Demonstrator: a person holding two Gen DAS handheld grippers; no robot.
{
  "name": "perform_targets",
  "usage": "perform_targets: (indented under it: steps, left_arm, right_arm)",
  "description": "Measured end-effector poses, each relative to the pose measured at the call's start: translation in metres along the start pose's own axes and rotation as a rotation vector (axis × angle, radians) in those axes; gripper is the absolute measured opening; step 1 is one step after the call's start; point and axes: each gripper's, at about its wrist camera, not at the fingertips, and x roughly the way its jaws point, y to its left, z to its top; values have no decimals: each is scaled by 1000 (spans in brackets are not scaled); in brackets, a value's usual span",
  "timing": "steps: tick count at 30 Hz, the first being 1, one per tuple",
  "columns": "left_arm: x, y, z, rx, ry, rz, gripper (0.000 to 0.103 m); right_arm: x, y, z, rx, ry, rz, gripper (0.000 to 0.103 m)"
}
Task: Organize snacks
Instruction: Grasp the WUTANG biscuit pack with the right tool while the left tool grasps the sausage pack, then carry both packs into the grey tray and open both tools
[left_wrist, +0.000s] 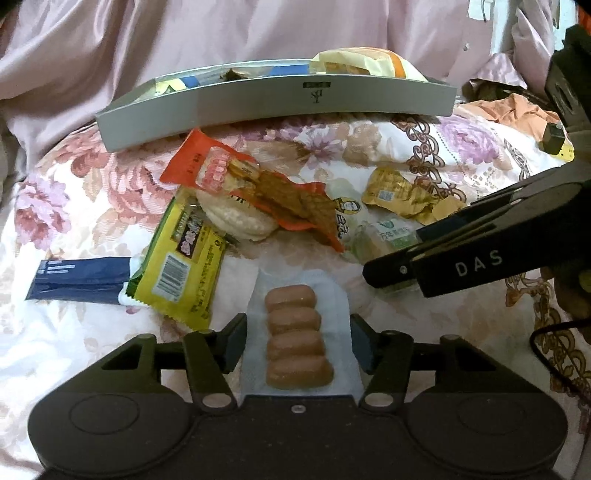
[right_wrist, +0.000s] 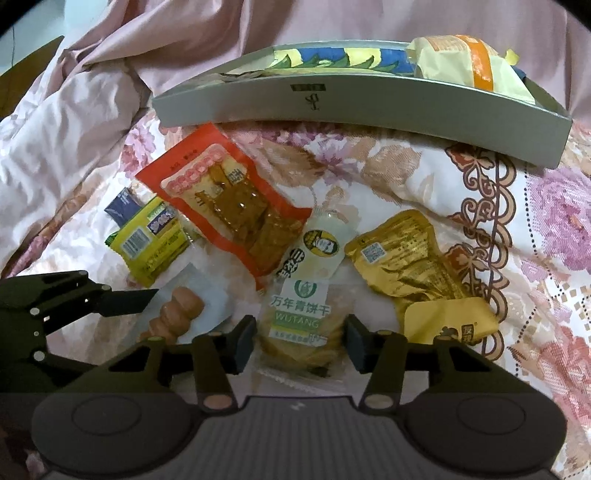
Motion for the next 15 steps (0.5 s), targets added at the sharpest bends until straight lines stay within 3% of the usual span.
perform_targets:
  steps: [11, 15]
  left_arm:
    - [-30, -6, -4, 71, -25, 73, 57]
    - [-44, -6, -5, 73, -47, 92, 57]
  right_arm:
    - [-17, 37, -13, -226, -75, -50, 54]
    - [-32, 47, -21, -295, -138, -117, 54]
